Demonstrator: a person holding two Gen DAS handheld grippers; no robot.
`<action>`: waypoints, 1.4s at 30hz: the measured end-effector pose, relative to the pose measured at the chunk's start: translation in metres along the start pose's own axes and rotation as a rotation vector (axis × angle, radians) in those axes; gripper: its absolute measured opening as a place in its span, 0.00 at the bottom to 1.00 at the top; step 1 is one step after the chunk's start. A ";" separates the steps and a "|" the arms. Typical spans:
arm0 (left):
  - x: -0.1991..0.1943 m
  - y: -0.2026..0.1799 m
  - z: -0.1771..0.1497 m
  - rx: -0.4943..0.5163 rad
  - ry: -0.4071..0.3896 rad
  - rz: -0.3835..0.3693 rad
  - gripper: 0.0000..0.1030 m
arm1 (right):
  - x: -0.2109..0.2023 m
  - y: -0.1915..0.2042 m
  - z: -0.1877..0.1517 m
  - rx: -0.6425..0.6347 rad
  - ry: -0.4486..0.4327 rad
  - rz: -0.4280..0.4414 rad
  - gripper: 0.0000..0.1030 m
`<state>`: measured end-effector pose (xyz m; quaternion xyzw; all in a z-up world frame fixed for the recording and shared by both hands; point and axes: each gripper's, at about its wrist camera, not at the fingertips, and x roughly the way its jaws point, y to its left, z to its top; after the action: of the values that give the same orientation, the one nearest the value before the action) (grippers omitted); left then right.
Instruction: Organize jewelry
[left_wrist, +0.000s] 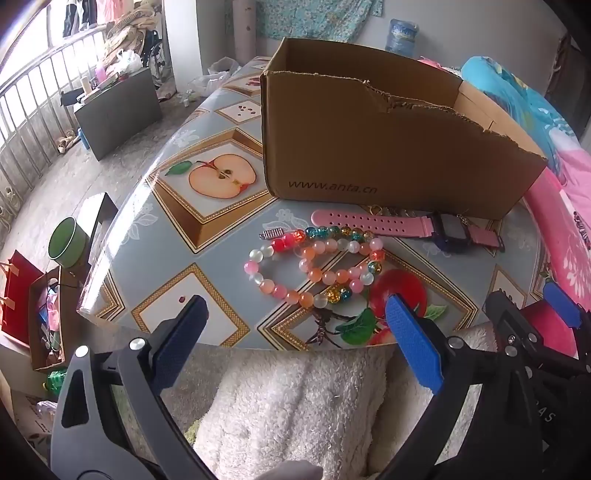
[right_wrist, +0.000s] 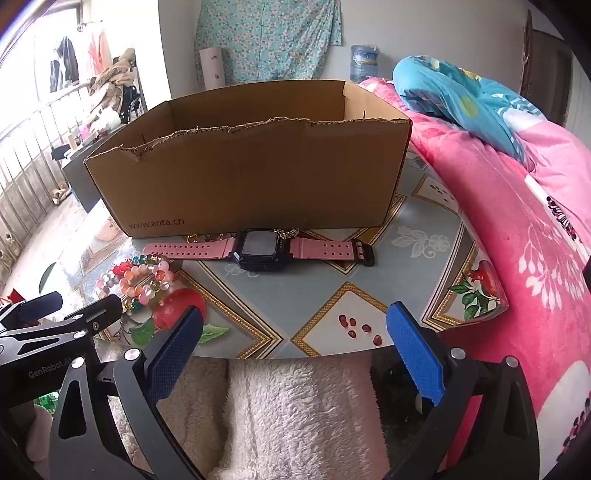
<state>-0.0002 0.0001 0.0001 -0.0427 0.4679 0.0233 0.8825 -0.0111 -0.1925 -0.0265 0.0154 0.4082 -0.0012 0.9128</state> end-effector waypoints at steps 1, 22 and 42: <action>0.000 0.000 0.000 0.002 0.004 0.001 0.91 | 0.000 0.000 0.000 0.000 0.001 0.000 0.94; 0.002 0.002 -0.002 0.000 0.008 0.012 0.91 | 0.000 0.001 0.002 -0.004 -0.001 0.002 0.94; 0.002 0.002 -0.002 -0.002 0.007 0.012 0.91 | 0.000 0.004 0.003 -0.010 -0.001 -0.001 0.94</action>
<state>-0.0008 0.0016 -0.0030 -0.0409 0.4713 0.0288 0.8806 -0.0085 -0.1884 -0.0242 0.0107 0.4078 0.0001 0.9130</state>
